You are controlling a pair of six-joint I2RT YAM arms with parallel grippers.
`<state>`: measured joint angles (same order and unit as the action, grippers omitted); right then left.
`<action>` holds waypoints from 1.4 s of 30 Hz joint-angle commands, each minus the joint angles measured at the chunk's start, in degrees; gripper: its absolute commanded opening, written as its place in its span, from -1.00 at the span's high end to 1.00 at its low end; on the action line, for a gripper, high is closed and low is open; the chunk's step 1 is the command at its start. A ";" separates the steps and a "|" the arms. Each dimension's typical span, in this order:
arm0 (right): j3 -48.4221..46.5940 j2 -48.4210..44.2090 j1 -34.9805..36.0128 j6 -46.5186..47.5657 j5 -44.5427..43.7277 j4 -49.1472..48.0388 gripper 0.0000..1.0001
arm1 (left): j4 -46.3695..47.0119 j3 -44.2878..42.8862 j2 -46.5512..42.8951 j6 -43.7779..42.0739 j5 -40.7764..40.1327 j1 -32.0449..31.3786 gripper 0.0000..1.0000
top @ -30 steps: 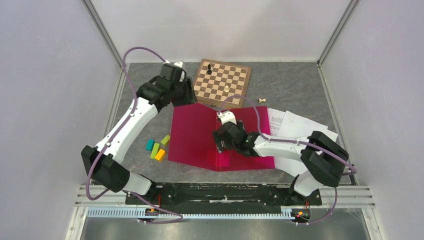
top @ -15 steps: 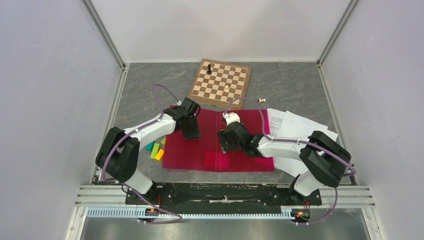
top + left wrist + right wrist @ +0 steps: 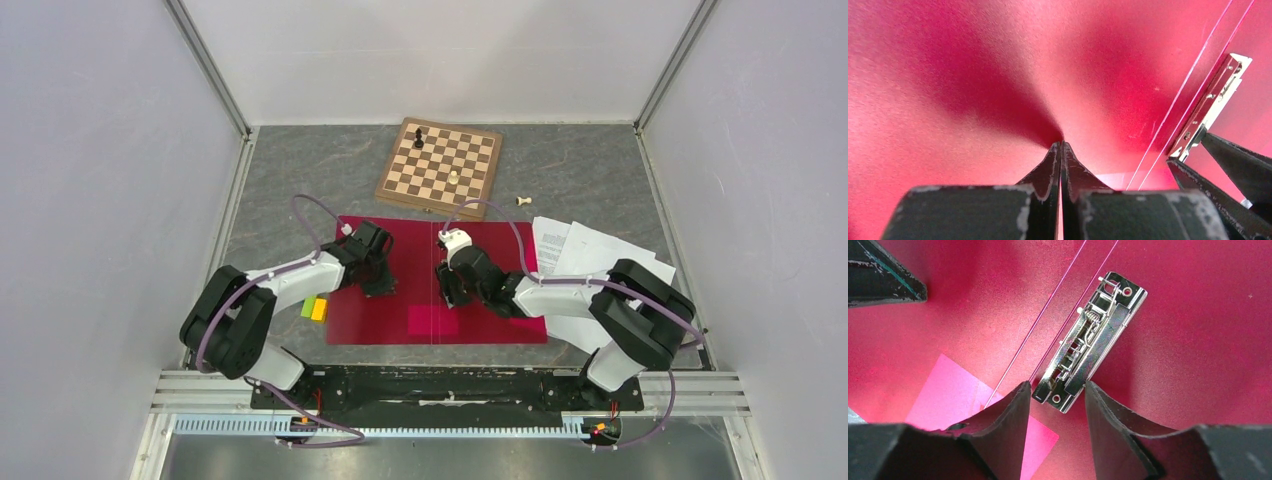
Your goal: Put the files into the folder
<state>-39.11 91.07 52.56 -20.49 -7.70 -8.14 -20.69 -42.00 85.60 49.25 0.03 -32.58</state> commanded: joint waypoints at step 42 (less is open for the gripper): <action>-16.85 8.61 1.53 3.02 3.68 8.00 -0.03 | 2.32 7.11 -1.53 14.68 -4.42 -2.07 0.95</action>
<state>-51.94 99.55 54.78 -14.57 -3.36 -0.43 -15.90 -37.45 82.81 60.20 -1.45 -34.48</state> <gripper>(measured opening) 0.508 0.033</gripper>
